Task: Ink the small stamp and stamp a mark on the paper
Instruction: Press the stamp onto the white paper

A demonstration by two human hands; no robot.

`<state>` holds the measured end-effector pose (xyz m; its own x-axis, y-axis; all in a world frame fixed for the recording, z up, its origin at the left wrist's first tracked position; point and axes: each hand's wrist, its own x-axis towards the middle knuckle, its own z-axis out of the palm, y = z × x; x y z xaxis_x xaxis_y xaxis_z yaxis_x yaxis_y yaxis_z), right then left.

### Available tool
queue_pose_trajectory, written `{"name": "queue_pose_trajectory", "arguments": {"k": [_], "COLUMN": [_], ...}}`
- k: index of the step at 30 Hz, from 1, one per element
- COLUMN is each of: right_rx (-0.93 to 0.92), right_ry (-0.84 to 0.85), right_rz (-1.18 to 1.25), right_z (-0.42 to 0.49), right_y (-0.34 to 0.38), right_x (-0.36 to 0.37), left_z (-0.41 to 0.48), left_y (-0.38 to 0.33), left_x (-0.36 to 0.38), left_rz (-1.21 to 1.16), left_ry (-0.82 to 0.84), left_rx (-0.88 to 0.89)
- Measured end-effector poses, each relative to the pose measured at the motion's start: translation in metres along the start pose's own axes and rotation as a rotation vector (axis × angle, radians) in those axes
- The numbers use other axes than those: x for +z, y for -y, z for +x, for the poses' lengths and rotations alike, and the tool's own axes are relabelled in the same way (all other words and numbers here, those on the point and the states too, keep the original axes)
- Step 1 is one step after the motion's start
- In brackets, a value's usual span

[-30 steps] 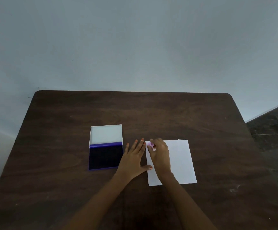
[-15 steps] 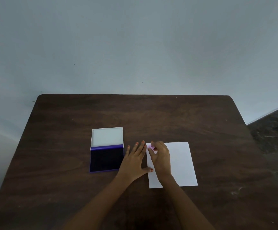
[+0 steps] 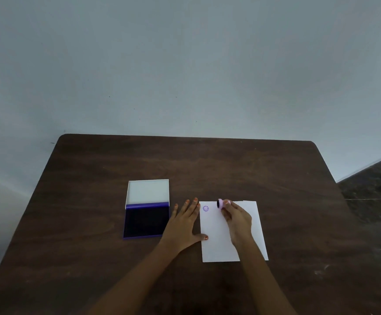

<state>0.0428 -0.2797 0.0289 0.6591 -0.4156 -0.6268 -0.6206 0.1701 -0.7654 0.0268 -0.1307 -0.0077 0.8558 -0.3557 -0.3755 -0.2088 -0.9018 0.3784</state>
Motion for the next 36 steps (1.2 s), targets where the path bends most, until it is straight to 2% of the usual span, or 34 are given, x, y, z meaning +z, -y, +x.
{"name": "queue_pose_trajectory", "arguments": {"k": [7, 11, 19, 25, 28, 32, 36], "right_rx": [0.249, 0.312, 0.297, 0.267, 0.179, 0.06, -0.025], "right_ry": [0.171, 0.221, 0.275, 0.342, 0.351, 0.273, 0.294], "right_rz": [0.519, 0.635, 0.627, 0.612, 0.464, 0.206, 0.05], "right_z": [0.005, 0.005, -0.005, -0.023, -0.033, -0.052, -0.073], "right_y": [0.008, 0.006, 0.004, 0.001, -0.006, -0.025, -0.051], "right_x": [-0.016, -0.018, -0.019, -0.017, -0.013, -0.005, 0.003], "left_z": [0.001, 0.0, -0.004, -0.023, -0.043, -0.074, -0.102], "left_y": [0.001, 0.001, -0.004, -0.005, 0.003, 0.02, 0.034], "left_x": [0.002, 0.002, -0.001, -0.01, -0.015, -0.016, -0.014], "left_rz": [0.023, 0.034, 0.056, -0.014, -0.11, -0.153, -0.221], "left_ry": [-0.001, -0.014, -0.043, -0.205, -0.314, -0.393, -0.325], "left_rx": [-0.001, -0.002, -0.019, -0.046, -0.06, -0.098, -0.183]}}
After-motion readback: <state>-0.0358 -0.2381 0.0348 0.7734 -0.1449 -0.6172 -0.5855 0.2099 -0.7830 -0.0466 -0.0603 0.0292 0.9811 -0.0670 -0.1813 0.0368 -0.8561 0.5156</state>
